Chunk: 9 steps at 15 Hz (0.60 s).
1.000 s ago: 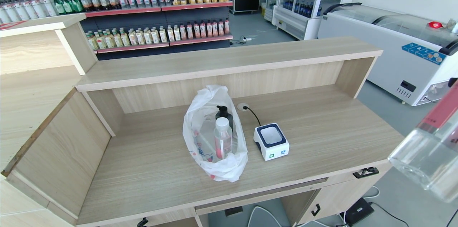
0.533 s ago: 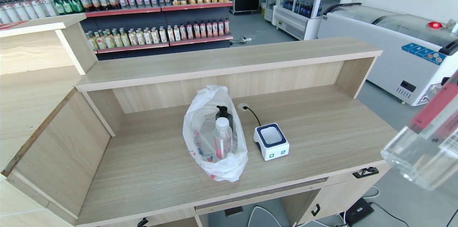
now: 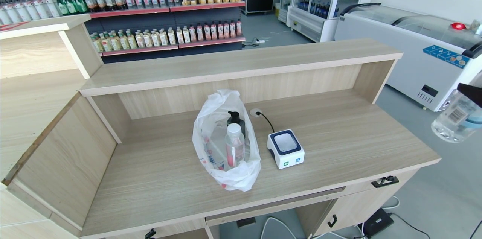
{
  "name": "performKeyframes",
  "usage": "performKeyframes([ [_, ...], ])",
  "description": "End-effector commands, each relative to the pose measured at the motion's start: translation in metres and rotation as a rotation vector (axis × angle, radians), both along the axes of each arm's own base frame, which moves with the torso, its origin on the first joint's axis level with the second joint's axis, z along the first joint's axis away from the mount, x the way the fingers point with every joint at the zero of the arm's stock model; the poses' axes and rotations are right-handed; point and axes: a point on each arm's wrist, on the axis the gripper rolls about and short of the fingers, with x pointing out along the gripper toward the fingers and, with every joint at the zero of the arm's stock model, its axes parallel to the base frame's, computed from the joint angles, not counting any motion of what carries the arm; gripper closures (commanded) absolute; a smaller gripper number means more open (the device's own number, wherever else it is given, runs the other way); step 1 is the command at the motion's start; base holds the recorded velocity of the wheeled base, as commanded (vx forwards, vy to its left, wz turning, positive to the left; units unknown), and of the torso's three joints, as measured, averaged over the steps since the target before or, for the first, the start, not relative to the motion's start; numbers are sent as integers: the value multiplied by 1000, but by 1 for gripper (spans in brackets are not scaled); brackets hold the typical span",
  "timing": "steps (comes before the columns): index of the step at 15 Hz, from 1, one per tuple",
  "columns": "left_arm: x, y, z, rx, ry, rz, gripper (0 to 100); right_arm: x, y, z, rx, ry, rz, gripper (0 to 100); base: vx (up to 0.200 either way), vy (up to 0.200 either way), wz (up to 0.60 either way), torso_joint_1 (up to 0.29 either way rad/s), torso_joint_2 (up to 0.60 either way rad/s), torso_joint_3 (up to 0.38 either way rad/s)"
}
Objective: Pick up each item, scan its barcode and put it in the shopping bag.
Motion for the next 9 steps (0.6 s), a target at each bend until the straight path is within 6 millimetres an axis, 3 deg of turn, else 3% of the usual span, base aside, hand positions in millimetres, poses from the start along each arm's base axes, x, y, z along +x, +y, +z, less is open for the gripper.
performKeyframes([
  [1, 0, 0, 0, 0, 1, 0, 0, 12, -11, -22, -9, 77, -160, 100, 0, 0, 0, 0, 0, 0],
  [4, 0, 0, 0, 0, 1, 0, 0, 23, -15, -23, -61, 98, -183, 100, 0, 0, 0, 0, 0, 0],
  [6, 0, 0, 0, 0, 1, 0, 0, 37, -16, -23, -96, 70, -177, 100, 0, 0, 600, 2, 2, 5],
  [9, 0, 0, 0, 0, 1, 0, 0, 74, -23, -29, -171, 49, -139, 100, 0, 0, 600, 9, 1, 1],
])
